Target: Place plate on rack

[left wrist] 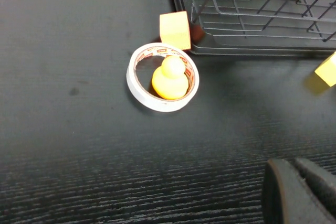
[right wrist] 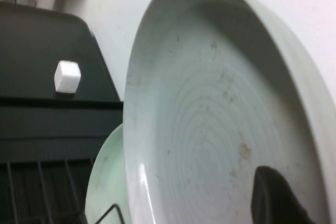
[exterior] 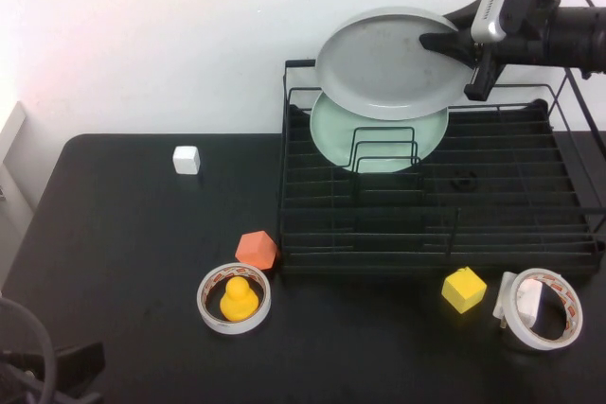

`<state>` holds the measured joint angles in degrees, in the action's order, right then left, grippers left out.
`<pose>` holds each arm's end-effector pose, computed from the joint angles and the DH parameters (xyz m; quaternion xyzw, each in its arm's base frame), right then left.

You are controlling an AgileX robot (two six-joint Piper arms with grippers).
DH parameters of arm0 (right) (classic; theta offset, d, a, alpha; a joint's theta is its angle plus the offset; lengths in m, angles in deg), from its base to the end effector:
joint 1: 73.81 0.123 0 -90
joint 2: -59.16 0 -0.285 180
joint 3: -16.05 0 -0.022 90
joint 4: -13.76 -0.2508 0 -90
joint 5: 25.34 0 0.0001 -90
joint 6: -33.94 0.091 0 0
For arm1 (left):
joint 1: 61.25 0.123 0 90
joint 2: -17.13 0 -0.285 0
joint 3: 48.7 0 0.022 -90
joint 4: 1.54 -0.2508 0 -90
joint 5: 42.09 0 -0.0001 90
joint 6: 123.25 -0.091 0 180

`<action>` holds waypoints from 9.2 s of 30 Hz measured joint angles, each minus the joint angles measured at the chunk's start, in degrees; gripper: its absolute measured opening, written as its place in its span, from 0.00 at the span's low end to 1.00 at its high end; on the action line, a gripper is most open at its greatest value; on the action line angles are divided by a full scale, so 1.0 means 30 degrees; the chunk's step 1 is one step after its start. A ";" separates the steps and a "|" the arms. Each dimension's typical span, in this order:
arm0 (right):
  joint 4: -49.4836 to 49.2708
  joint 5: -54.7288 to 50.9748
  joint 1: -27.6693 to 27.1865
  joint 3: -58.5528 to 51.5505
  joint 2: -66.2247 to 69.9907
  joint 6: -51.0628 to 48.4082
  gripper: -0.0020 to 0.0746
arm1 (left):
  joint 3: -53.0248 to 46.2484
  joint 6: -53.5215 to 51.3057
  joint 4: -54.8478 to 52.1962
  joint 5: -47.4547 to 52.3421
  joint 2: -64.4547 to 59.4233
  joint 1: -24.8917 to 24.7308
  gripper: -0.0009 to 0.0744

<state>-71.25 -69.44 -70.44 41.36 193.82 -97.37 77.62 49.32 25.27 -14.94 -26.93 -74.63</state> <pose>0.4994 0.0927 0.2365 -0.5218 0.6126 0.0976 0.5856 0.1142 -0.0465 0.2615 0.0240 0.8724 -0.2123 0.4396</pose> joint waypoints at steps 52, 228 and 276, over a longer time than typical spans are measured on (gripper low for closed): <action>0.1229 0.2283 0.0562 0.0000 0.1140 0.3706 0.64 | 0.0000 -0.0348 -0.0013 -0.0570 0.0000 0.0000 0.01; 2.9036 0.8334 -0.1587 -3.4581 -4.2527 4.1349 0.04 | 0.0000 0.2984 -0.2295 0.6157 0.8391 0.0000 0.01; 2.8908 0.8177 -0.1557 -3.4569 -4.2527 4.1349 0.04 | -0.8184 0.5964 -0.9973 -0.3154 1.2355 0.3395 0.01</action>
<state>15.47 -44.91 -75.11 -62.34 66.24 26.67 53.07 67.21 -4.65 -24.40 10.14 -64.44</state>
